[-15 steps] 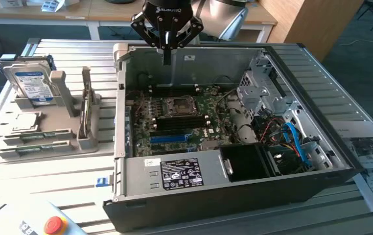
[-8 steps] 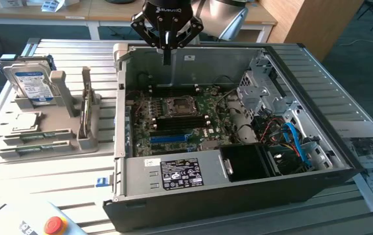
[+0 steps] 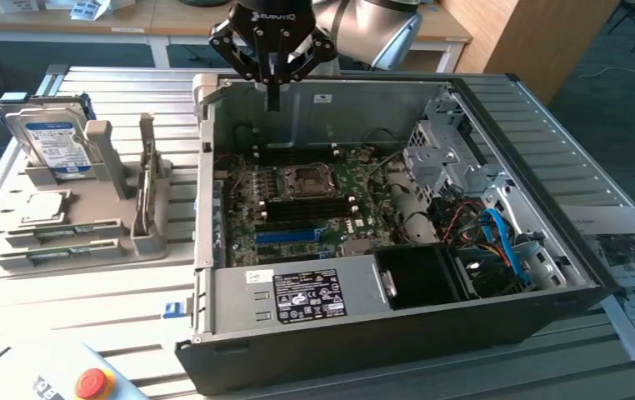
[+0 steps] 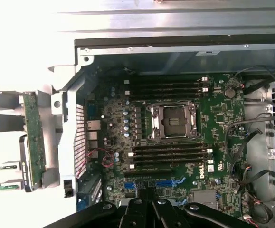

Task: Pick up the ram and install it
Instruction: 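Reach for the ram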

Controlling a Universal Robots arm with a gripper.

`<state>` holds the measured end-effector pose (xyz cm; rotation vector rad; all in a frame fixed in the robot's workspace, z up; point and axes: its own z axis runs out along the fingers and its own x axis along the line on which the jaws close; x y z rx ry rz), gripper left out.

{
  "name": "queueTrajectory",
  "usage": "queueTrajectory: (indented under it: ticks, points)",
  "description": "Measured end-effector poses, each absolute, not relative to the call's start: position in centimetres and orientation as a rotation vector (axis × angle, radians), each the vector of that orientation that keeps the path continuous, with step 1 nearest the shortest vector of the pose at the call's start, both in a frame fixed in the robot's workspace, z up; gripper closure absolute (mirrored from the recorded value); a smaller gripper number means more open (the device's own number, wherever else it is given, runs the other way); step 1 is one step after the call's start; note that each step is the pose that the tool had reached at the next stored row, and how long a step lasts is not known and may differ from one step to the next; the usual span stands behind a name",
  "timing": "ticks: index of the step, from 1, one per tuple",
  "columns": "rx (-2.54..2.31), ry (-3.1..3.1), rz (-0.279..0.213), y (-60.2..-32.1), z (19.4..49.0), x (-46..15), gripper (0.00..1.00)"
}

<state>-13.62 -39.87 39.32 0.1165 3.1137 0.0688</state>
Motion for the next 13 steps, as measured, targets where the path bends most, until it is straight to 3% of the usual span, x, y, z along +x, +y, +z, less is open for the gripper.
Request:
queueTrajectory:
  ticks: [13]
  points:
    - [0.117,3.114,0.069,-39.8,39.3,-18.1,0.90]
